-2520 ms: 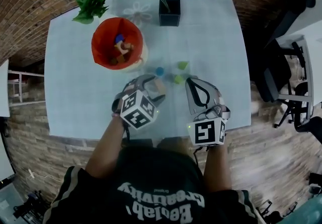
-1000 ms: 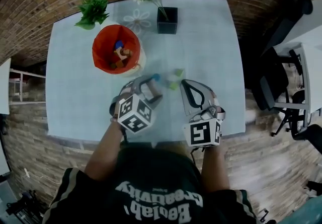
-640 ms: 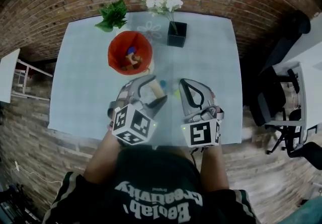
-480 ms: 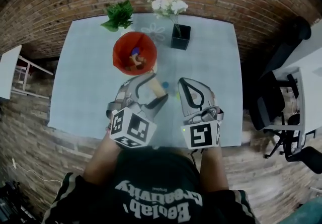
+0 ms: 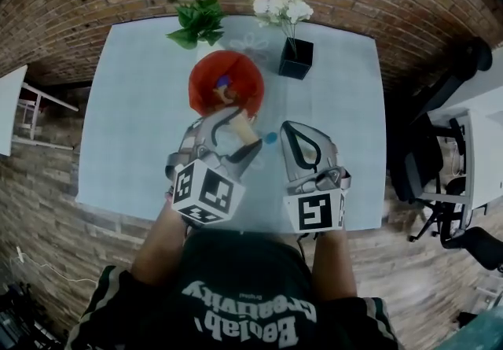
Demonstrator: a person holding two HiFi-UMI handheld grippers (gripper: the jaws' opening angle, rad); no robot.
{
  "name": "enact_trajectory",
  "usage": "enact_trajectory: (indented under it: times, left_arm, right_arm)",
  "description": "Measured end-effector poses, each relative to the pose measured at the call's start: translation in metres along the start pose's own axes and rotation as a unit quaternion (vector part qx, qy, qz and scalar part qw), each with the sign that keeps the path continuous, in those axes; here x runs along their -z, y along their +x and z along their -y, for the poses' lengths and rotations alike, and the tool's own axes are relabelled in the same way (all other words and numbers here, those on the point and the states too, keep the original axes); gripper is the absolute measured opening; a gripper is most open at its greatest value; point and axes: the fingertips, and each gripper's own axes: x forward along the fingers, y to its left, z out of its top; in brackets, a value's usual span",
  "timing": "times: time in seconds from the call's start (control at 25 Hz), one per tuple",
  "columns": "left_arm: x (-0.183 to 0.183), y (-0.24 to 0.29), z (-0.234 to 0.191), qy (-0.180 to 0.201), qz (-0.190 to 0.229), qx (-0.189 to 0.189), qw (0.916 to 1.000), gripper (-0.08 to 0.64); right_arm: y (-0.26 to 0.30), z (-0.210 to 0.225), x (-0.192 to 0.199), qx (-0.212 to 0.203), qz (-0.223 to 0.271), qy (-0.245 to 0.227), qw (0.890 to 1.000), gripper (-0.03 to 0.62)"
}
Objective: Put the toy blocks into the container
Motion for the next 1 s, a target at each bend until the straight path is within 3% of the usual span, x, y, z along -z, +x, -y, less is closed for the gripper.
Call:
enact_trajectory:
  times: [0.28,0.52,0.68,0.76,1.0]
  left_arm:
    - [0.041,0.009,-0.051,-0.019,-0.015,0.005,0.9997,0.301]
    - [0.065,0.02,-0.063,-0.023,-0.014,0.022,0.9994,0.301]
    - [0.066,0.023,-0.077,-0.01,-0.003,-0.01,0.9999,0.305]
    - [0.064,0.025,-0.083,-0.003,0.0,-0.025,0.9997,0.423]
    - [0.063,0.025,-0.075,-0.016,-0.001,-0.009,0.9998,0.428]
  right_arm:
    - [0.036,-0.009,-0.004,0.01,-0.029,0.006,1.0,0.008]
    - [0.048,-0.025,0.006,0.016,-0.062,0.004,0.998,0.008]
    - [0.049,-0.027,0.005,0.018,-0.064,0.001,0.998,0.008]
    - [0.048,-0.024,0.005,0.019,-0.064,-0.001,0.998,0.008]
    - [0.046,-0.015,0.004,0.019,-0.058,-0.005,0.998,0.008]
